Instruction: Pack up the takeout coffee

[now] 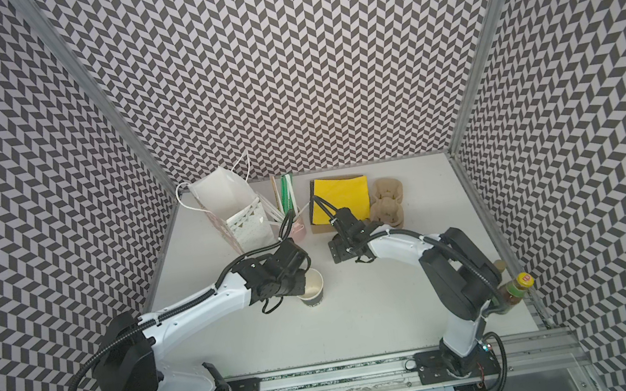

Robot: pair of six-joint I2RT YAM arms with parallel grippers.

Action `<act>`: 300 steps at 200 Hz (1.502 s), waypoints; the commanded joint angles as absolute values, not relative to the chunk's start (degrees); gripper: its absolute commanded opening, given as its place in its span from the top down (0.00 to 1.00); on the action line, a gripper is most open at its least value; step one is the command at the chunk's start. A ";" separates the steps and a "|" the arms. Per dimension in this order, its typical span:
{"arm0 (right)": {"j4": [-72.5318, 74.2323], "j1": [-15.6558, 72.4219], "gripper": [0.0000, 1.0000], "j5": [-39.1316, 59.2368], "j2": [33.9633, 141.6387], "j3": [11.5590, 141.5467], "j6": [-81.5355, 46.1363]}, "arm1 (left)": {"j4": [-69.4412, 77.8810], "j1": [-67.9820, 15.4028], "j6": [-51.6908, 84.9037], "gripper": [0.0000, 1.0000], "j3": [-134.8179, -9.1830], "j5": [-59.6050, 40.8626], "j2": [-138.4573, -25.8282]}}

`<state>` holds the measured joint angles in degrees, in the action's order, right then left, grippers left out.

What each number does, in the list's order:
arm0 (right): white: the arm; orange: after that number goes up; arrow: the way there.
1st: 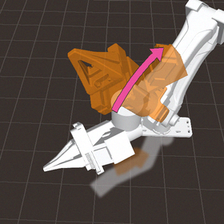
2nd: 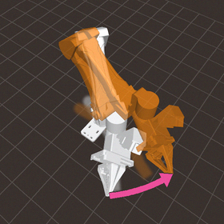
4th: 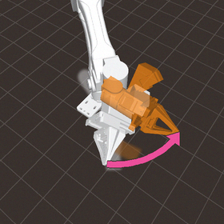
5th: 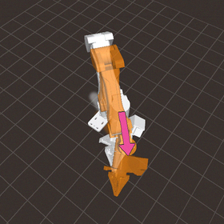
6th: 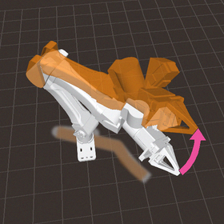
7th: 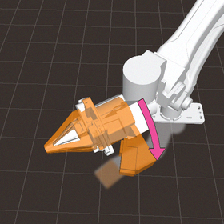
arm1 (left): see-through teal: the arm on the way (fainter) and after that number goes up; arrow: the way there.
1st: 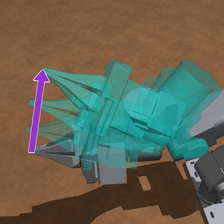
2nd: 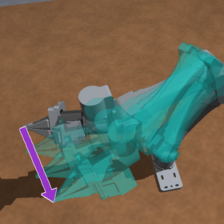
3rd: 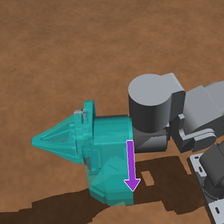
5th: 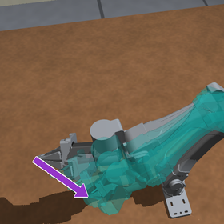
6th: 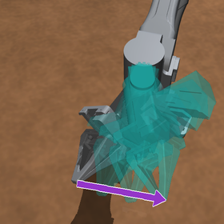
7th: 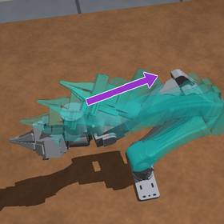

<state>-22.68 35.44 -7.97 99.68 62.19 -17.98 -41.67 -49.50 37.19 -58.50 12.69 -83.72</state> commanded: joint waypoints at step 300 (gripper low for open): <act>-25.36 33.95 0.24 -11.08 110.01 72.15 -16.61 | -22.50 -43.42 18.38 0.00 -40.69 31.56 -34.82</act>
